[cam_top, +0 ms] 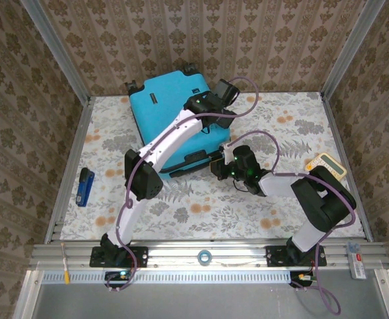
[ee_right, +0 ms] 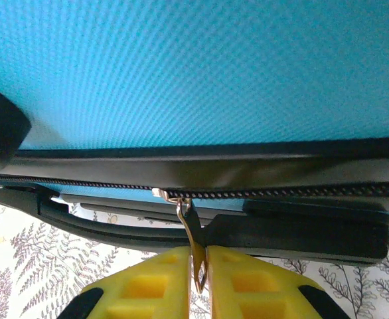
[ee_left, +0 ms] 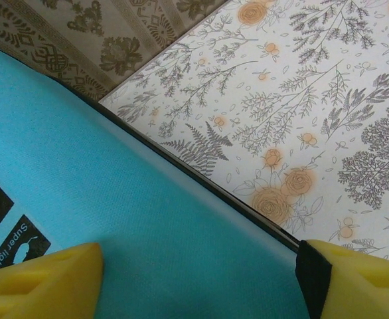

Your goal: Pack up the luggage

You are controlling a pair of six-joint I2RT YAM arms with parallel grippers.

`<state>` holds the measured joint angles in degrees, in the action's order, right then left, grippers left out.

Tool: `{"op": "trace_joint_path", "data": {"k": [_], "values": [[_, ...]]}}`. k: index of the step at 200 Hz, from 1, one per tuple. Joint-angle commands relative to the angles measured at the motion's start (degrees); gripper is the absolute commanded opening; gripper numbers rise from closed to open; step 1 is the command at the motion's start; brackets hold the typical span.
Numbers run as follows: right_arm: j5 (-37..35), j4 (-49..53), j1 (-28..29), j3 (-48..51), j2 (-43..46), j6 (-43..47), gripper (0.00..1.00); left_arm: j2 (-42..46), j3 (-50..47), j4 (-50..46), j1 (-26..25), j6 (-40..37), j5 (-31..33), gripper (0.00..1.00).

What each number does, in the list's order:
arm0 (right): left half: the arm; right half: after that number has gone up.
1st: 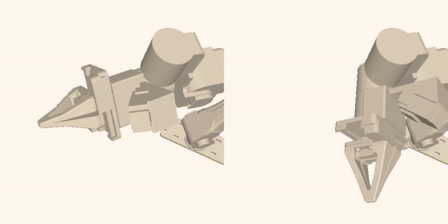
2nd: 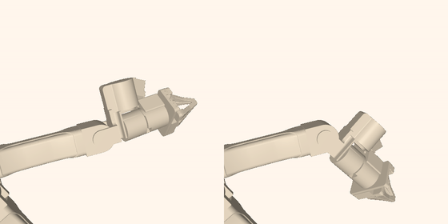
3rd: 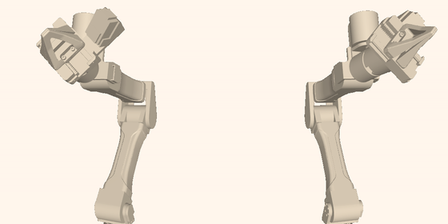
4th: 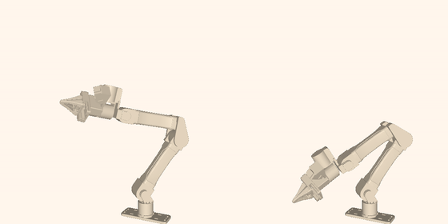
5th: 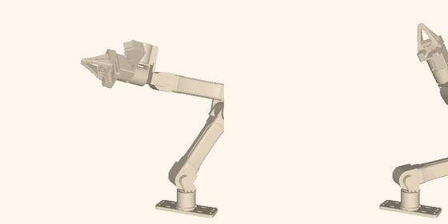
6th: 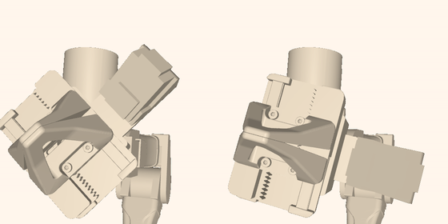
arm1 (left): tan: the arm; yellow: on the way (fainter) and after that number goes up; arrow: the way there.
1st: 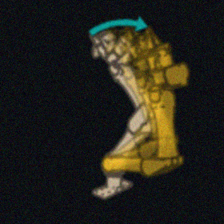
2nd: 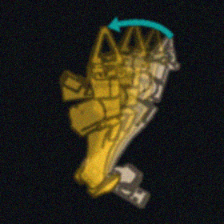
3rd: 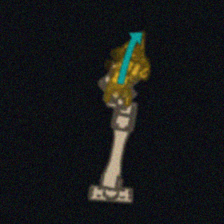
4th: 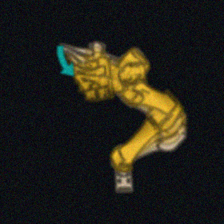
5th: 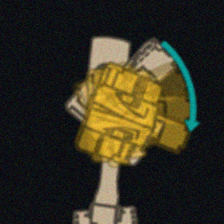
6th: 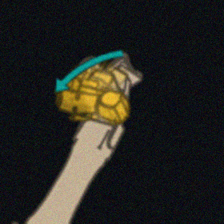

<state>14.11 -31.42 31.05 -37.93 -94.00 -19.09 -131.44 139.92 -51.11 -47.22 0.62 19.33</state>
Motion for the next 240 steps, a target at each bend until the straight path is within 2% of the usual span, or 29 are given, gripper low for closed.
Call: {"op": "trace_joint_path", "data": {"k": [1,12,27,69,111,152,181,240], "values": [[0.7,0.1,0.7,-3.5,-1.8,0.8,0.15,-0.6,-0.6,-1.9,0.1,1.8,-2.9,0.78],[0.6,0.0,0.7,-3.9,-2.1,0.5,0.13,-0.1,-1.4,-1.3,0.1,1.8,-3.2,0.78],[-0.1,0.2,0.7,-4.2,-2.1,0.2,0.00,0.5,-2.8,-0.6,0.3,2.0,-3.7,0.78],[-1.5,1.3,0.6,-3.4,-1.0,-0.8,0.00,3.2,-10.6,2.1,0.6,3.6,-2.5,0.75],[-5.5,2.9,-0.4,-1.9,1.1,-5.7,0.00,7.6,-22.8,6.0,1.3,6.0,5.7,0.74],[-4.0,0.0,-1.3,-0.6,1.1,-11.4,0.00,7.6,-27.9,6.0,2.1,6.8,6.7,0.71],[-6.4,0.0,-2.4,0.0,0.9,-14.9,0.00,7.8,-30.8,5.8,2.2,7.1,8.1,0.69],[-8.8,-2.5,-6.9,1.5,1.0,-23.2,0.00,9.8,-35.9,8.5,2.6,7.0,5.9,0.66]]}}
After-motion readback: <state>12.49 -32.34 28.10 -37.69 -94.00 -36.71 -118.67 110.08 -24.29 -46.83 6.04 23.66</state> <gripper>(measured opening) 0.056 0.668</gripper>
